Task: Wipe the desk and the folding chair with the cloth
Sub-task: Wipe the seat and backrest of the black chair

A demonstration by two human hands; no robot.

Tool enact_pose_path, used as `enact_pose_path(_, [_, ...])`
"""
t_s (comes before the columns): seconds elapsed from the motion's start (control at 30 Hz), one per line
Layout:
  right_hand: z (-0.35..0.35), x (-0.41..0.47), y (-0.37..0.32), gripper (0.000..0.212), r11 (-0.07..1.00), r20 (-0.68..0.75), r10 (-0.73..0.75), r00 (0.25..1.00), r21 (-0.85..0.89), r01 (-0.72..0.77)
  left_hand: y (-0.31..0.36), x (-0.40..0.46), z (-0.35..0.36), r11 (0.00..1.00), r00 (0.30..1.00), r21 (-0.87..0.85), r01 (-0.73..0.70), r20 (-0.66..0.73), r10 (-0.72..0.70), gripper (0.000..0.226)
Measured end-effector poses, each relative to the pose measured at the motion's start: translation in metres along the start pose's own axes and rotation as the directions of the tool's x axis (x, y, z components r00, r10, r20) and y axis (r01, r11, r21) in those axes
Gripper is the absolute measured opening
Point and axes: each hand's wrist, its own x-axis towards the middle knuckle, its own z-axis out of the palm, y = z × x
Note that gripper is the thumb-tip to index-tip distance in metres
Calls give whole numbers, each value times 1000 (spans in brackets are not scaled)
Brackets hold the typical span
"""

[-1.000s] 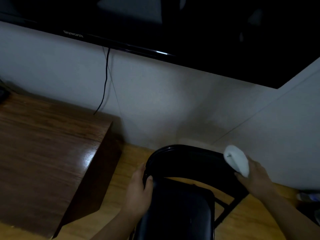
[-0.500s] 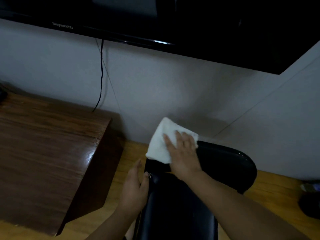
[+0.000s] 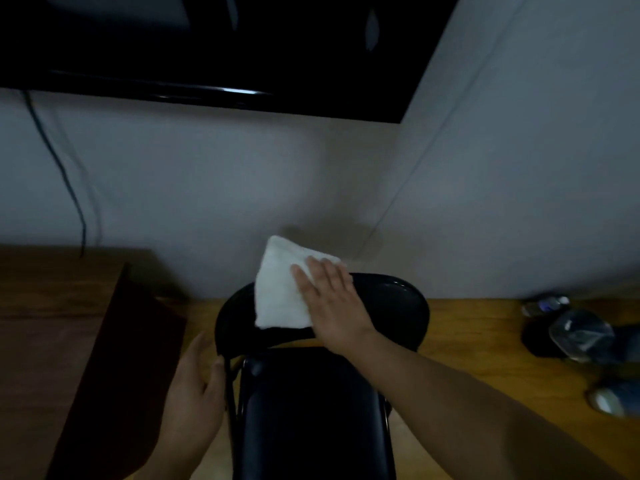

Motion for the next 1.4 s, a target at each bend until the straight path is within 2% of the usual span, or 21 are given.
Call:
enact_pose_path(0.13, [5,-54,75,102,971,27,235,972,41,-236,18,2,24,999,999,23,-38,23,37,49])
enact_pose_path(0.2, [15,-83,103,105,898,43,406,913,168,-407,26,3,34,998,997,10,-54,46,54,50])
enact_pose_path(0.23, [23,-99,113,102,822,71,500,863,274,-499,30,2,39,998,996,-5,-63,58,63,50])
enact_pose_path(0.27, [34,-118,120,91,699,131,586,799,416,-582,33,1,44,998,995,-16,-67,68,68,51])
enact_pose_path(0.33, [54,-149,122,51,301,340,703,624,653,-695,36,-1,53,997,995,-23,-69,76,70,52])
enact_pose_path(0.37, [62,-162,117,30,80,468,712,523,686,-723,37,-1,57,997,995,-23,-72,71,74,52])
enact_pose_path(0.4, [69,-169,111,17,-95,551,709,441,694,-713,37,0,60,997,995,-19,-75,64,76,51])
enact_pose_path(0.43, [73,-169,105,13,-207,588,705,397,706,-678,37,1,62,997,996,-10,-75,56,75,51])
enact_pose_path(0.5, [76,-159,97,18,-307,575,744,340,747,-590,34,2,61,997,996,22,-76,40,75,50])
enact_pose_path(0.53, [71,-149,95,16,-294,525,783,334,786,-544,32,2,59,997,997,41,-71,35,70,50])
enact_pose_path(0.57, [64,-138,92,22,-224,434,822,370,842,-491,30,2,57,997,998,51,-61,31,60,50])
enact_pose_path(0.6, [56,-126,89,39,-71,301,847,439,881,-468,28,2,53,997,998,53,-53,25,52,51])
enact_pose_path(0.63, [52,-114,86,55,130,163,840,518,866,-483,26,2,49,998,999,50,-49,15,49,51])
enact_pose_path(0.67, [49,-104,84,68,356,18,811,585,778,-517,24,1,45,998,999,48,-49,7,49,51])
enact_pose_path(0.7, [46,-94,81,76,535,-99,759,643,659,-529,22,1,41,998,999,49,-49,0,50,50])
enact_pose_path(0.73, [41,-82,74,80,643,-160,706,690,554,-529,19,0,37,998,999,51,-48,-8,49,50])
enact_pose_path(0.83, [32,-46,40,89,821,-196,524,829,376,-430,8,-1,22,998,999,45,-33,-19,34,50])
enact_pose_path(0.93, [35,-5,-13,95,928,-229,323,918,267,-260,-7,2,8,997,999,63,-40,-24,41,51])
enact_pose_path(1.1, [58,32,-103,98,985,-291,125,948,150,-84,-38,14,-11,991,991,26,-128,-41,129,47])
enact_pose_path(1.27, [109,5,-143,106,1000,-258,-11,966,21,17,-61,31,-18,976,982,-111,-186,8,188,37])
enact_pose_path(1.4, [150,-23,-164,117,999,-179,-42,983,-36,36,-73,37,-14,950,973,-227,-216,34,229,45])
